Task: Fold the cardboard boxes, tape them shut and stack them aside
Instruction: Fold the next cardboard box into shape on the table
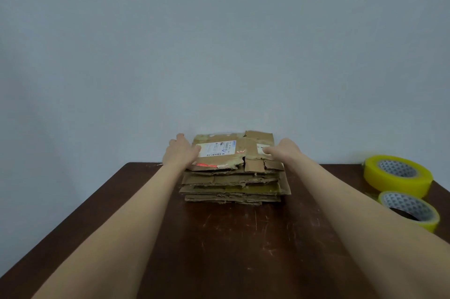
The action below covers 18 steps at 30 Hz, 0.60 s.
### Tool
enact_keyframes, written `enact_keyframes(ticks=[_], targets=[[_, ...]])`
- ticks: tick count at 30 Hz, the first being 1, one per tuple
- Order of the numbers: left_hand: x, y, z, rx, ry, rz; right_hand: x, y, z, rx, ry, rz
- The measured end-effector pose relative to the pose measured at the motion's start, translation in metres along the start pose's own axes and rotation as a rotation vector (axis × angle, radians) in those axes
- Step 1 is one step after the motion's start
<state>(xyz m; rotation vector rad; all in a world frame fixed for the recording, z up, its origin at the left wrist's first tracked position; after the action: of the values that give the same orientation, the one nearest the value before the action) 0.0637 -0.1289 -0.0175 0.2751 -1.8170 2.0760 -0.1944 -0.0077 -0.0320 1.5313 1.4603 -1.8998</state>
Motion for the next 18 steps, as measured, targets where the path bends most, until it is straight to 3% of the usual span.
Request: enact_keyframes(ticks=[8, 14, 18], targets=[[0.004, 0.039, 0.026, -0.196, -0.038, -0.091, 0.007, 0.015, 0.032, -0.049, 0.038, -0.049], [0.001, 0.02, 0.024, -0.017, -0.06, -0.216, 0.003, 0.01, 0.02, -0.003, 0.051, 0.102], [-0.001, -0.008, 0.014, 0.083, -0.08, -0.462, -0.013, -0.004, 0.006, 0.051, 0.017, 0.241]])
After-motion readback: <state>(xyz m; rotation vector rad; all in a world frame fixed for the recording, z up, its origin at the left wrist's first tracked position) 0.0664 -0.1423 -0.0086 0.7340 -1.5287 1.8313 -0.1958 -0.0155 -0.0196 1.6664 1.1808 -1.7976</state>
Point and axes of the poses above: each hand's wrist, its own z-axis towards the middle knuckle, its own y-axis out of the palm, x = y × z, the point moved 7 cm from there along z, towards the middle knuckle, and after that the axes turned 9 degrees about z, right-handed, at the moved point
